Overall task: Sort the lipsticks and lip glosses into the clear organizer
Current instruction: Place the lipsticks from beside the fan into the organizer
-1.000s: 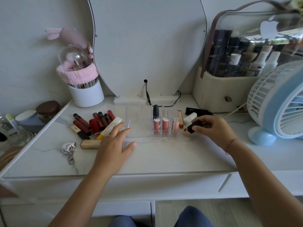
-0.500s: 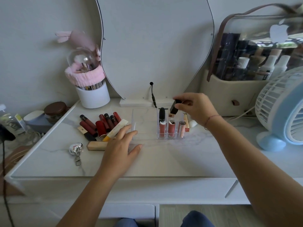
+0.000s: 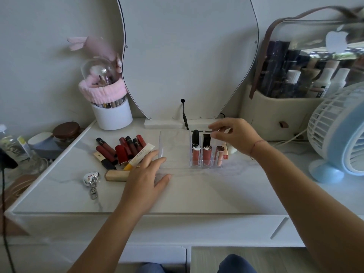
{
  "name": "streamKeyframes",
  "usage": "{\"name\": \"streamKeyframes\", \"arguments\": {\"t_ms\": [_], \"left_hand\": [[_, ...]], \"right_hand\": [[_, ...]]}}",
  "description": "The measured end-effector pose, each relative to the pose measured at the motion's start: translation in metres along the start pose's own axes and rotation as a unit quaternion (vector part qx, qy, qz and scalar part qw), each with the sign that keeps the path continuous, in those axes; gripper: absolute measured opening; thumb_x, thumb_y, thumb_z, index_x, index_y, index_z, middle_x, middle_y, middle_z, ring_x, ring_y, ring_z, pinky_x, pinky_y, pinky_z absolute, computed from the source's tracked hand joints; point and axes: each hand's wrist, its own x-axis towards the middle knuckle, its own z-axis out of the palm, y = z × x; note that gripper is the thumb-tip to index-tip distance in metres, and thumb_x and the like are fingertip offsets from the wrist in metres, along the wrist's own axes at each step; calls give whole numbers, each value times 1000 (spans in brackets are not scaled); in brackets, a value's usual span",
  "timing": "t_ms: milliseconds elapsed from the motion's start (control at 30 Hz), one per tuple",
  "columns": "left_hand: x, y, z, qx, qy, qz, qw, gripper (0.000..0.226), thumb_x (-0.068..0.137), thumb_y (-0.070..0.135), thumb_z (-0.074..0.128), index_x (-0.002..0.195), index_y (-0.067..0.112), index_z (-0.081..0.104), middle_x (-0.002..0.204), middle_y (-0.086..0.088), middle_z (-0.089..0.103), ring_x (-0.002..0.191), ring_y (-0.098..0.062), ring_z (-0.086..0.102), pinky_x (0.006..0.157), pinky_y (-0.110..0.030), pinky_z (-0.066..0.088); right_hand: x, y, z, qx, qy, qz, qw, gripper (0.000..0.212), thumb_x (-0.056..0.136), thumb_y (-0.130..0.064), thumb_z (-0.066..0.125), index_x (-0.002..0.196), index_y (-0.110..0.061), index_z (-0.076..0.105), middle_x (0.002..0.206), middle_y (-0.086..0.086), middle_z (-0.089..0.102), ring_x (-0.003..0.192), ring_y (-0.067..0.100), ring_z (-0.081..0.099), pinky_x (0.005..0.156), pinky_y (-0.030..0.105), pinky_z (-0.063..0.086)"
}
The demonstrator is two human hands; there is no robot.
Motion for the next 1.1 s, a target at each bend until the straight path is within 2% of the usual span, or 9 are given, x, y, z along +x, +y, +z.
{"name": "streamKeyframes", "arguments": {"t_ms": [100, 200, 467, 667, 800, 867, 967, 1033, 1100], "left_hand": [[0, 0, 0, 1, -1, 1, 1000, 46, 85, 38, 62, 126, 21, 55, 145, 7, 38, 105, -22, 56, 95, -36, 42], [0, -1, 1, -1, -3, -1, 1000, 46, 85, 38, 61, 126, 22, 54, 145, 8, 38, 103, -24, 57, 96, -38, 43], [2, -4, 3, 4, 3, -1, 1000, 46, 85, 40, 59, 128, 25, 52, 146, 10, 36, 125, -18, 43, 101, -34, 36], [2, -5, 3, 8, 4, 4, 1000, 45, 85, 37, 61, 127, 22, 54, 145, 7, 38, 125, -19, 45, 101, -34, 37], [2, -5, 3, 4, 5, 7, 1000, 45, 85, 37, 61, 126, 22, 54, 145, 7, 38, 125, -20, 45, 101, -36, 38], [1, -5, 3, 2, 5, 7, 1000, 45, 85, 38, 61, 126, 23, 54, 145, 8, 37, 125, -19, 44, 101, -36, 39], [1, -5, 3, 4, 3, 7, 1000, 45, 85, 38, 61, 127, 23, 53, 145, 7, 37, 124, -21, 45, 100, -39, 41], [1, -5, 3, 7, 4, 6, 1000, 45, 85, 37, 61, 127, 23, 53, 145, 6, 37, 123, -22, 46, 99, -39, 41], [1, -5, 3, 9, 4, 4, 1000, 46, 85, 38, 61, 127, 23, 53, 146, 6, 37, 124, -22, 46, 100, -40, 41]], "right_hand": [[-4, 23, -14, 6, -4, 38, 999, 32, 77, -33, 70, 109, -32, 65, 104, -17, 63, 94, -4, 54, 82, 14, 37], [-7, 44, -19, -40, -75, 68, 994, 49, 75, -31, 72, 121, -31, 57, 119, -15, 53, 109, 2, 45, 94, 22, 30], [9, 57, -8, -116, -188, 59, 973, 76, 67, -40, 78, 134, -27, 43, 126, -5, 44, 105, 13, 47, 93, 25, 39], [2, 54, -11, -100, -198, 44, 974, 79, 63, -39, 81, 132, -27, 44, 125, -7, 48, 108, 11, 48, 94, 25, 39], [-20, 51, -19, -141, -175, 22, 974, 89, 61, -45, 80, 138, -29, 37, 135, -11, 44, 118, 6, 40, 108, 35, 32], [-33, 50, -20, -134, -144, 5, 980, 96, 60, -42, 81, 142, -27, 31, 138, -9, 40, 119, 5, 36, 107, 26, 29], [-47, 48, -17, -120, -103, -10, 987, 100, 59, -33, 84, 143, -26, 29, 131, -9, 34, 110, 3, 37, 85, 0, 29], [-52, 46, -16, -121, -83, -8, 989, 98, 58, -29, 85, 140, -26, 32, 124, -12, 29, 106, 5, 39, 75, -1, 31], [-55, 45, -15, -111, -64, -6, 992, 93, 57, -25, 86, 136, -26, 36, 122, -12, 29, 102, 7, 43, 77, 2, 33]]}}
